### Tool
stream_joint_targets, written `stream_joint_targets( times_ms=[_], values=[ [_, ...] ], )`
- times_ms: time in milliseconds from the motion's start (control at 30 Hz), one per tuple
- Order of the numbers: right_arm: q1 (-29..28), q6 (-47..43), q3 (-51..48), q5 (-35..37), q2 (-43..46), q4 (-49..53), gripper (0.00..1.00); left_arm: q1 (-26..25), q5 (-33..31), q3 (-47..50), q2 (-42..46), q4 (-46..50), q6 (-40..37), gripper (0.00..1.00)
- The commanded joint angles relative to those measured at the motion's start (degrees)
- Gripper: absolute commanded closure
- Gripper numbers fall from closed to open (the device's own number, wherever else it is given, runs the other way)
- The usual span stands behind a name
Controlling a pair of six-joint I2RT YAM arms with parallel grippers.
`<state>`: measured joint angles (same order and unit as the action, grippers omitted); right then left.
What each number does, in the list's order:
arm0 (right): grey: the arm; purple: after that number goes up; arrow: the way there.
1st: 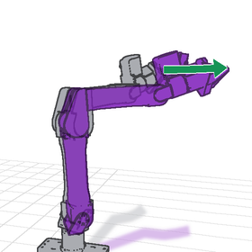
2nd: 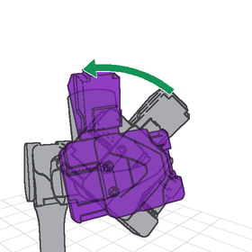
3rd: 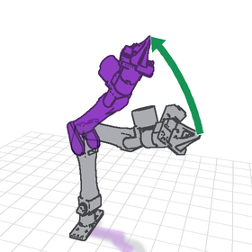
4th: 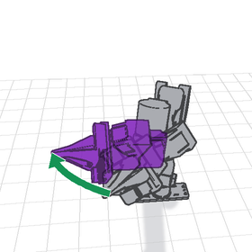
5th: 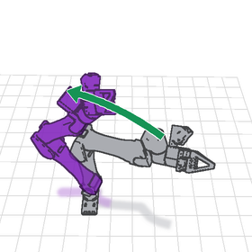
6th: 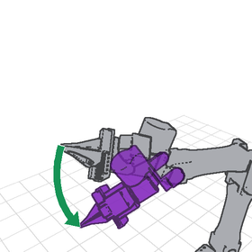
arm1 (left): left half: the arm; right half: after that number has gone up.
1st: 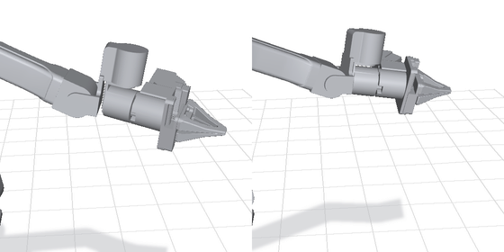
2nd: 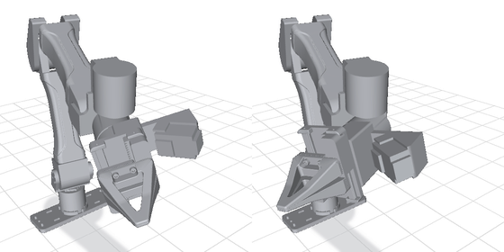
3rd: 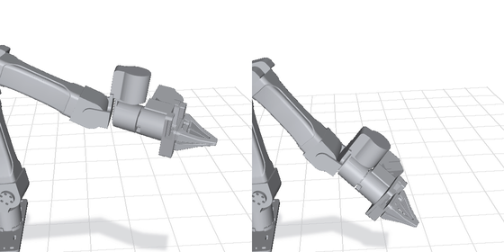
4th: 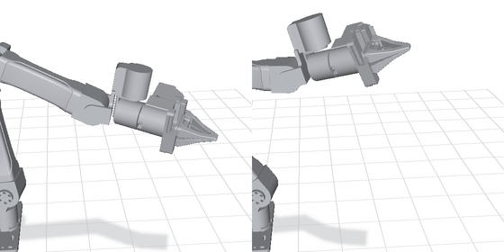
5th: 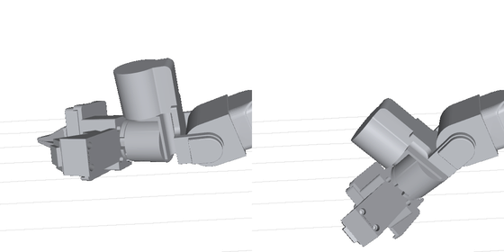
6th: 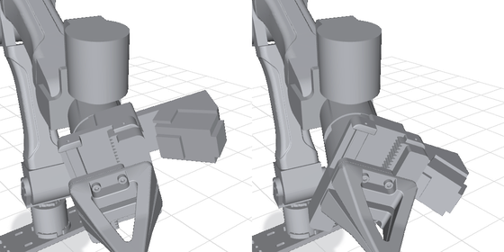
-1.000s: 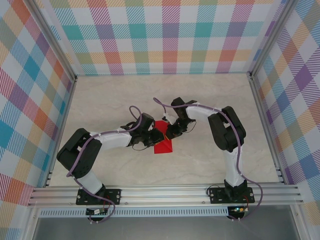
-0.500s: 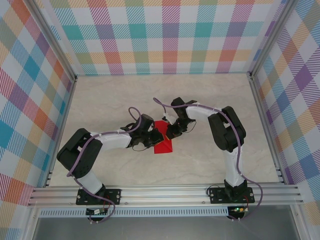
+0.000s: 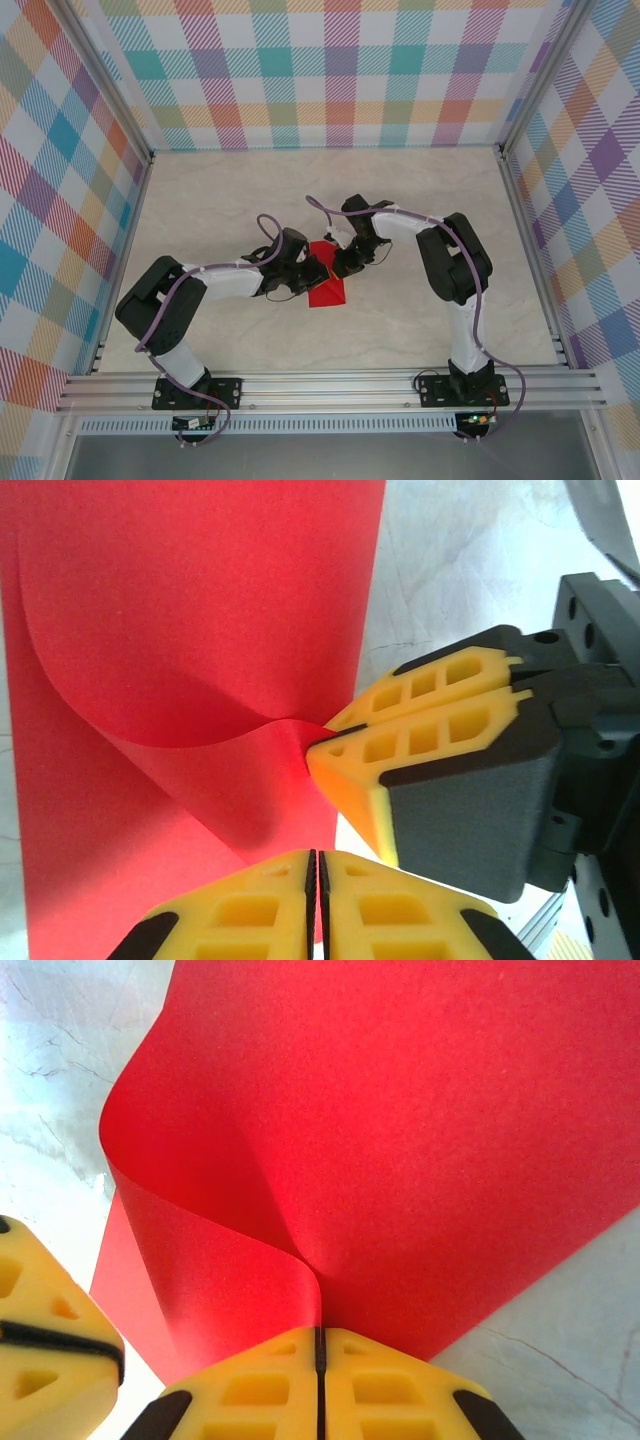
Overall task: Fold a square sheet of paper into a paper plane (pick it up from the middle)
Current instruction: Fold the triangle a second time at the center of the table.
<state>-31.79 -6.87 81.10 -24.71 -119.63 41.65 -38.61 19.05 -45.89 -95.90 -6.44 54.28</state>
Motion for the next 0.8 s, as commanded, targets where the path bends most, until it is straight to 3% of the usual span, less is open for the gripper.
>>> stream_joint_targets(
  times_ms=[0,767],
  values=[
    [0.48,-0.07,-1.09,1.39,1.92,-0.52,0.92,-0.85,1.07,0.74,-1.21,-1.73,0.23,0.88],
    [0.94,0.28,-1.88,0.45,1.51,-1.65,0.92,-0.79,2.22,0.31,-3.89,-4.41,0.21,0.88]
  ],
)
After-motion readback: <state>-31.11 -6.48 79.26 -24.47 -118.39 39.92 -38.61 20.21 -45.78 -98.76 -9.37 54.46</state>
